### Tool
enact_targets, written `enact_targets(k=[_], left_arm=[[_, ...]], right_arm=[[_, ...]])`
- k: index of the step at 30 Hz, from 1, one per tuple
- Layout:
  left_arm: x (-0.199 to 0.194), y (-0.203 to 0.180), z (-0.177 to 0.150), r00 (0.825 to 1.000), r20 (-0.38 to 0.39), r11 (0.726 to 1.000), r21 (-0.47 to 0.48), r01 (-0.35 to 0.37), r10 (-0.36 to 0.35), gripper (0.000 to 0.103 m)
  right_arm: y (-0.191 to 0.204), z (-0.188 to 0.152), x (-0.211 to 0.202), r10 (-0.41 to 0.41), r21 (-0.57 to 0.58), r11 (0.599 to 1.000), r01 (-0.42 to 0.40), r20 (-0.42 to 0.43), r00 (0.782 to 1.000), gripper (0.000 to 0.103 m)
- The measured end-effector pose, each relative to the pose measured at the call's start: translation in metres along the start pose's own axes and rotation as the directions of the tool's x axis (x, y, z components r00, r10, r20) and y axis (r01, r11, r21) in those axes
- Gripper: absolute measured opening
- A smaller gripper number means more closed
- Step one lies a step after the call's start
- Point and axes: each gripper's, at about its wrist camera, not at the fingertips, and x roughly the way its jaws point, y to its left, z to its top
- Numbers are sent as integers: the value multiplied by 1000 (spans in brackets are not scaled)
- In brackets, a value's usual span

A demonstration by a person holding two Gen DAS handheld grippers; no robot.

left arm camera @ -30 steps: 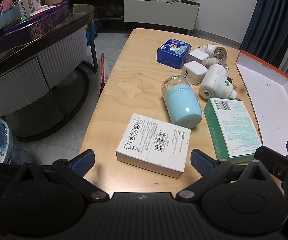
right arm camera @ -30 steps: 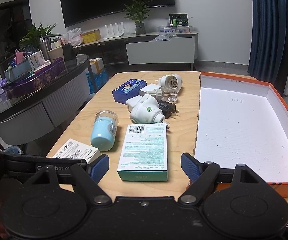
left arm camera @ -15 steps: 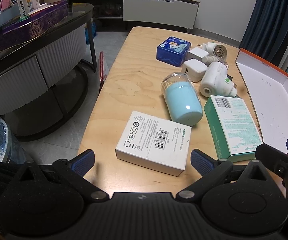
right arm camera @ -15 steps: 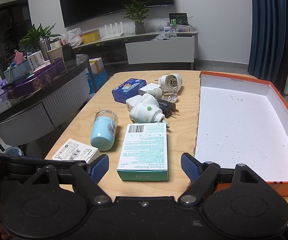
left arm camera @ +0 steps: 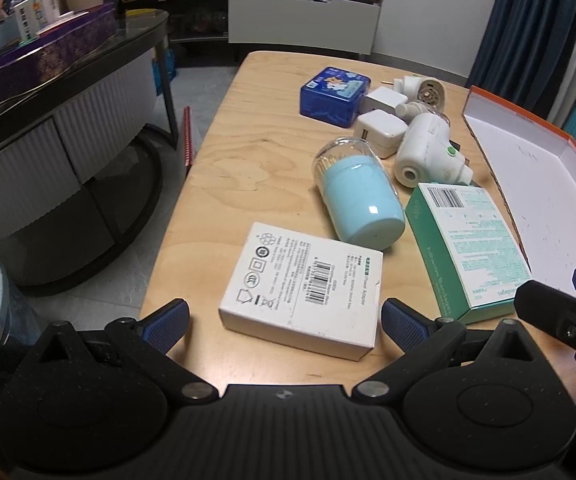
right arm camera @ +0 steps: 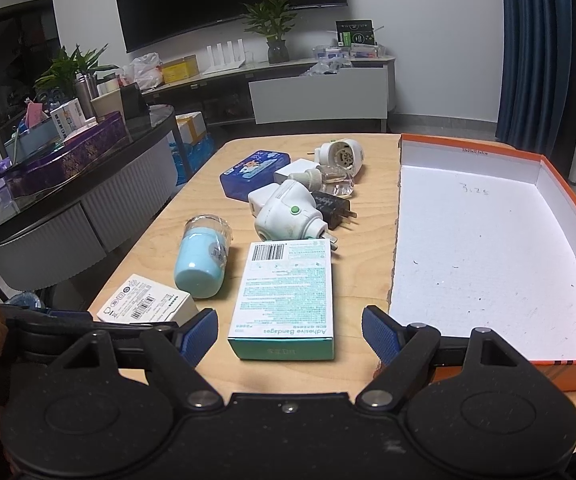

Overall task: Organize rigid objects
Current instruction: 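Grasp the white box with the left tool while the right tool grasps the green bandage box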

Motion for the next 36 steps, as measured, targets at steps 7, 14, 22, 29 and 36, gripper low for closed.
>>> enact_targets(k=[7, 14, 22, 29, 36], left_arm=[[8, 1, -2, 999, 43, 999, 40, 6, -7, 102], [3, 6, -3, 993, 107, 999, 24, 39, -41, 79], [2, 14, 0, 991, 126, 999, -28, 42, -38, 79], [-7, 12, 4, 987, 156, 998, -42, 45, -38, 79], [-24, 8, 11, 981, 190, 998, -44, 50, -41, 79]], right_arm=[[0, 6, 19, -2, -5, 1000, 1, -32, 999, 93], [8, 14, 53, -29, -45, 999, 25, -78, 997, 93], [8, 20, 81, -27, -54, 998, 19, -144, 989, 86], [0, 25, 58, -36, -88, 996, 30, -69, 997, 84], [-18, 38, 25, -41, -74, 996, 43, 27, 999, 84]])
